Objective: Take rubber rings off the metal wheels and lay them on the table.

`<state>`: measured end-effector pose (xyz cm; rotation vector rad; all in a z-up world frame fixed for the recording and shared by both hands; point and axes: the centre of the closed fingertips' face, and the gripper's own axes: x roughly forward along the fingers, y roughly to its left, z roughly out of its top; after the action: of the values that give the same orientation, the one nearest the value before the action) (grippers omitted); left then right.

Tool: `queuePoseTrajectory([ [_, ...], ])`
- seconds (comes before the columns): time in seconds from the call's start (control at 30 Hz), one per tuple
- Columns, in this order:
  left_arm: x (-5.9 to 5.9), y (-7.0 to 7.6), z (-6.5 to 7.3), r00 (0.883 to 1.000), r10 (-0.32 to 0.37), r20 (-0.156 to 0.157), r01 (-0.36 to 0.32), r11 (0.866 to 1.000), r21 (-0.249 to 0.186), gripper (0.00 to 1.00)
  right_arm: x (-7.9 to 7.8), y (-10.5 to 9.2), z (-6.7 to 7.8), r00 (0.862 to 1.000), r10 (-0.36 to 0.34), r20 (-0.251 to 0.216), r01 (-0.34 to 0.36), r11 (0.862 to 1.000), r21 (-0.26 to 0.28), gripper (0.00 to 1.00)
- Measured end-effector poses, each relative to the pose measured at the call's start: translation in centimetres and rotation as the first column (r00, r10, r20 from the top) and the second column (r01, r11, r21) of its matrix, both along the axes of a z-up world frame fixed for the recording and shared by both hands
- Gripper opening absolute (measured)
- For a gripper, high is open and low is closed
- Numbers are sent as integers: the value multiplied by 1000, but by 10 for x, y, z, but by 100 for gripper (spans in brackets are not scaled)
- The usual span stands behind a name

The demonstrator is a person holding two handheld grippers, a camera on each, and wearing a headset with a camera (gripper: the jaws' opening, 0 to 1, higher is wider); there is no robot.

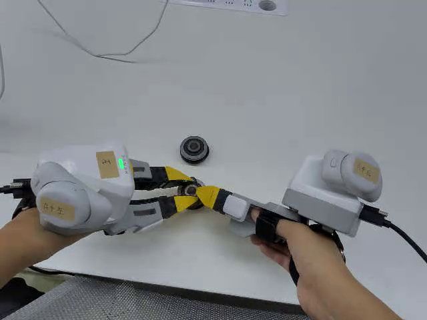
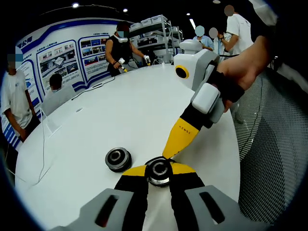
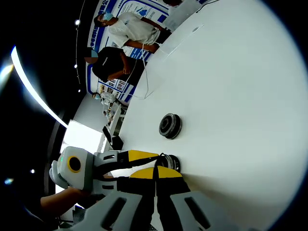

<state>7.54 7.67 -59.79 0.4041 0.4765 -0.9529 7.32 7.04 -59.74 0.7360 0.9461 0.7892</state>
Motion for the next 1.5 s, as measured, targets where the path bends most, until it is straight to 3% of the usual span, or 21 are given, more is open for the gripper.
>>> queuePoseTrajectory([
  [0.33,-1,8,7,1000,14,-12,-14,999,30,26,2,3,1,1000,-7,5,7,1000,-6,1],
  [0.77,9,28,33,993,117,33,-116,993,-31,28,0,5,1,1000,4,7,-4,1000,-6,1],
  [1.1,15,33,44,985,166,43,-162,983,-87,32,-3,14,13,1000,16,14,-17,998,54,1],
  [1.5,15,33,48,983,177,55,-171,981,-95,35,22,-9,31,996,-81,27,78,992,94,1],
])
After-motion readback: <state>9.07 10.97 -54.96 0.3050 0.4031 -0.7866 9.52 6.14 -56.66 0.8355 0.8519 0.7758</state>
